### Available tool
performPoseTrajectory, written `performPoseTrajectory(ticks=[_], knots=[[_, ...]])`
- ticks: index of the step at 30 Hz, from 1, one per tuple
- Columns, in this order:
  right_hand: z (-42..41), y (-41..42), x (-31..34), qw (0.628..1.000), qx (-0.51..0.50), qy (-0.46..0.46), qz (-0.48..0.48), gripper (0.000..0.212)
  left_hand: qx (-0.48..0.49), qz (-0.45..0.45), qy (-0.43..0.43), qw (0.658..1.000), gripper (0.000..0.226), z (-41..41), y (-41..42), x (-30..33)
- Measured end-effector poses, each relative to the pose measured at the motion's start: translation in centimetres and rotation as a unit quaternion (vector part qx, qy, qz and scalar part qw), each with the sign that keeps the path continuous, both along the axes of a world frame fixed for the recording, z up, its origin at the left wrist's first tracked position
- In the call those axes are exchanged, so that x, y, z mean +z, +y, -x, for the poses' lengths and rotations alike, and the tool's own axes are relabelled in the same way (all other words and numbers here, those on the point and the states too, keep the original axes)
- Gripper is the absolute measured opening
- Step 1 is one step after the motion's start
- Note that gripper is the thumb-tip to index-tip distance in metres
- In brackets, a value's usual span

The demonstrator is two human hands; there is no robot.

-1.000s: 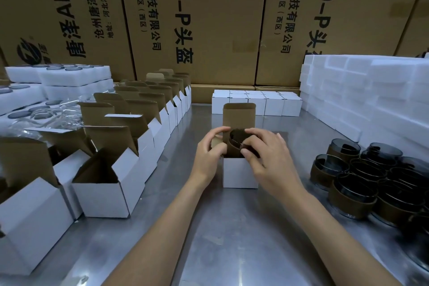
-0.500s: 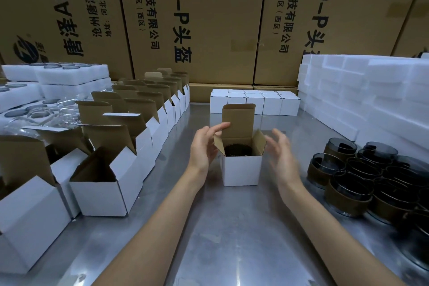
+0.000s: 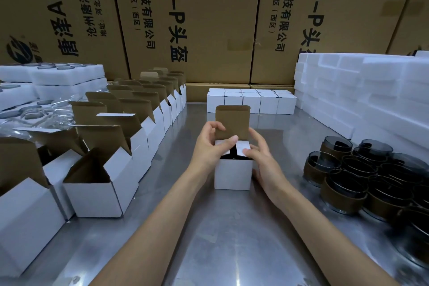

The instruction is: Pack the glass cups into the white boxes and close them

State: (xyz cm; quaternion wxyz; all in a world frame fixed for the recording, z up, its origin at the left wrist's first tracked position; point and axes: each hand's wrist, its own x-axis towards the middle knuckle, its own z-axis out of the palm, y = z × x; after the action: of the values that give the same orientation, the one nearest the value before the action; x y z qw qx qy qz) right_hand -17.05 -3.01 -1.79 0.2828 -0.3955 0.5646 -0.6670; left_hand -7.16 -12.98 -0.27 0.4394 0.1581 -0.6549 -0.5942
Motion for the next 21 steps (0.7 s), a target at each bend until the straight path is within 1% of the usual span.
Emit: performPoseTrajectory(ticks=[3,6,7,9,12,13,15,17,19,21], knots=[[-0.1,0.0,0.2,1.000,-0.013,0.007,0.018,0.048,0.012,-0.012,0.002,1.000,0.040,-0.1,0.0,0.1],[-0.1,0.1,0.3,0.999,-0.032,0.020,0.029,0.039,0.020,-0.058,0.016,0.998,0.045,-0.2,-0.2,0.0],[-0.1,0.1,0.3,0.999,-0.034,0.020,0.031,0.036,0.016,-0.078,0.027,0.996,0.041,-0.2,-0.2,0.0],[-0.1,0.2,0.3,0.998,-0.039,0.029,0.031,0.030,-0.002,-0.107,0.040,0.993,0.021,-0.4,-0.1,0.1],[-0.3,0.2,0.3,0.996,-0.054,0.051,0.049,0.024,-0.041,-0.153,0.062,0.985,0.026,-0.6,-0.1,0.0],[-0.4,0.2,0.3,0.995,-0.059,0.061,0.053,0.023,-0.048,-0.157,0.068,0.984,0.031,-0.8,-0.2,-0.1],[-0.5,0.1,0.2,0.993,-0.063,0.080,0.055,0.024,-0.028,-0.128,0.034,0.991,0.036,-0.9,-0.2,-0.2],[-0.4,0.0,0.0,0.991,-0.071,0.097,0.060,0.026,-0.003,-0.074,-0.005,0.997,0.041,-1.0,0.0,-0.4],[-0.2,0.0,-0.3,0.989,-0.082,0.107,0.065,0.030,-0.012,-0.019,-0.022,1.000,0.039,-1.2,0.1,-0.5],[-0.2,-0.1,-0.6,0.988,-0.093,0.106,0.059,0.032,-0.034,0.032,-0.065,0.997,0.035,-1.4,0.3,-0.5]])
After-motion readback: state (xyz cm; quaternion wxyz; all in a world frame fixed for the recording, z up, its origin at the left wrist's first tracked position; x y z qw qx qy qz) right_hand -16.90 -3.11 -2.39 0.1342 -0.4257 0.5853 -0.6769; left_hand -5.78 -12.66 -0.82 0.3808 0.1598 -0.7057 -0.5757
